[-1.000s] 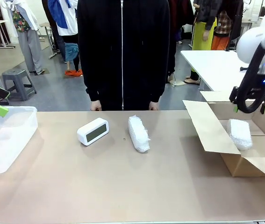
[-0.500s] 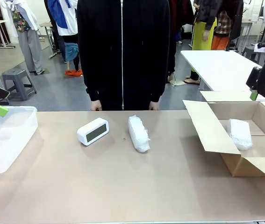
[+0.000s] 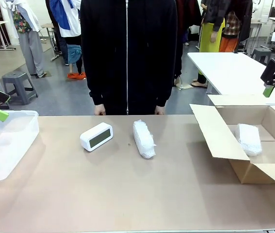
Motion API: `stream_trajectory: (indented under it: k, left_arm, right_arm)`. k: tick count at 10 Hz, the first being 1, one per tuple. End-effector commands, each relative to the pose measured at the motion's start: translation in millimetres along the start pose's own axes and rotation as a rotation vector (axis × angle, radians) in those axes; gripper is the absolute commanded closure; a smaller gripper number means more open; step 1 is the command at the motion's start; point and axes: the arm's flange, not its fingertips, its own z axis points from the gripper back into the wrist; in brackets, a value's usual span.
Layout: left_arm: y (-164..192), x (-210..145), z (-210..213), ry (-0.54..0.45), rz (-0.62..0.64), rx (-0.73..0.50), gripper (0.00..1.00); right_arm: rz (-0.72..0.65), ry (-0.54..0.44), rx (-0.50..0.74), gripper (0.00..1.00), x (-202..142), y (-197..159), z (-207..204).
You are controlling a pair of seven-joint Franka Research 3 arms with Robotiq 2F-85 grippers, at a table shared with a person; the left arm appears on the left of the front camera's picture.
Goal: Separate and place wrapped and unwrapped clocks.
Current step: If the picked Digital clock is wrapped, place it in the Package Box ; if not, place it in the Organizing box, then pick up the Digital clock indicated by the person.
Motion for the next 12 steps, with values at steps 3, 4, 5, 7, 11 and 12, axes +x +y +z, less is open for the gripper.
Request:
stream_trajectory:
  k: [3, 4, 5, 7, 11, 12]
  left_arm:
    - [1.6, -1.1, -0.4, -0.013, -0.012, -0.016, 0.0]
    - [1.6, -1.1, -0.4, -0.013, -0.012, -0.016, 0.0]
    - [1.6, -1.1, -0.4, -0.013, -0.012, -0.016, 0.0]
    - [1.6, -1.1, -0.4, -0.013, -0.012, -0.016, 0.0]
    - [1.6, -1.1, -0.4, -0.013, -0.012, -0.016, 0.0]
    - [1.6, -1.1, -0.4, -0.013, -0.012, -0.016, 0.0]
  right_arm:
    - [0.017, -0.007, -0.001, 0.0, -0.9, 0.1, 1.4]
    - [0.017, -0.007, -0.001, 0.0, -0.9, 0.1, 1.4]
    - [0.017, -0.007, -0.001, 0.0, -0.9, 0.1, 1.4]
    - [0.017, -0.007, -0.001, 0.0, -0.9, 0.1, 1.4]
    - [0.017, -0.007, -0.001, 0.0, -0.9, 0.1, 1.4]
    - [0.017, -0.007, -0.001, 0.0, -0.9, 0.1, 1.4]
